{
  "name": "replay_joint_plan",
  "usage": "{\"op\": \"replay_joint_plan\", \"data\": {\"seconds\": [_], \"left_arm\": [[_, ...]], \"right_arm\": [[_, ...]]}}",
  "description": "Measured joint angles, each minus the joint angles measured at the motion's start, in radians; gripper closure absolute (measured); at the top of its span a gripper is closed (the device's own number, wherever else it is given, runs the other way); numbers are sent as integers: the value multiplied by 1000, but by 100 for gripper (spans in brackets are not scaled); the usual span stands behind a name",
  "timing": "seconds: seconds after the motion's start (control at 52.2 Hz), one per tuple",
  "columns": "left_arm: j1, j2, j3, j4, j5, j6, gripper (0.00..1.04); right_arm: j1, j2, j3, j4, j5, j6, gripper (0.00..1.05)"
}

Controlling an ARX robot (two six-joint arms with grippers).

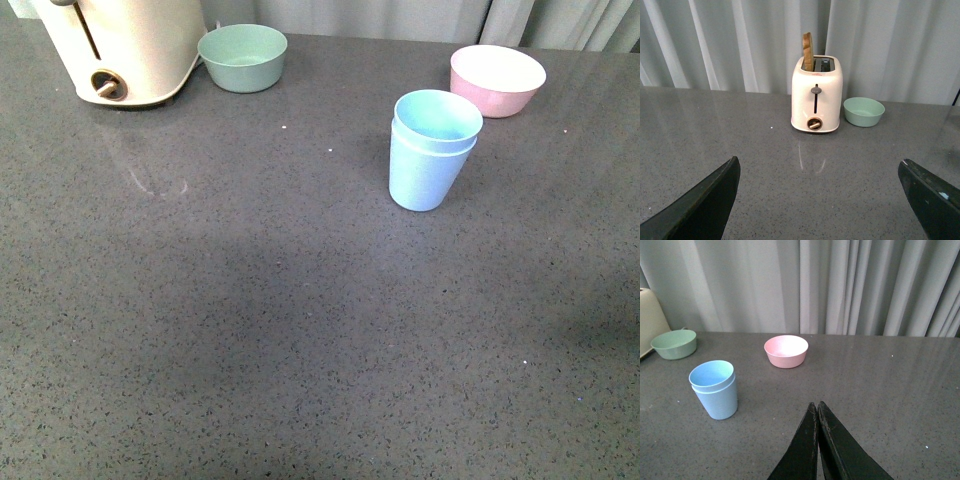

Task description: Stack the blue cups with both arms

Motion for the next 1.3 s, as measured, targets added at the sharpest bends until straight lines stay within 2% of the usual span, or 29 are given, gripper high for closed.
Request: {"op": "replay_joint_plan", "data": {"seconds": [0.46, 0.555, 1.302], "left_arm": [[0, 0, 0, 0, 0, 0, 9], [0, 0, 0, 0, 0, 0, 9], [0, 0, 0, 0, 0, 0, 9]], "right_arm": [[0, 0, 0, -1, 0, 0, 26], [0, 0, 0, -1, 0, 1, 7], [0, 0, 0, -1, 0, 1, 9]]}}
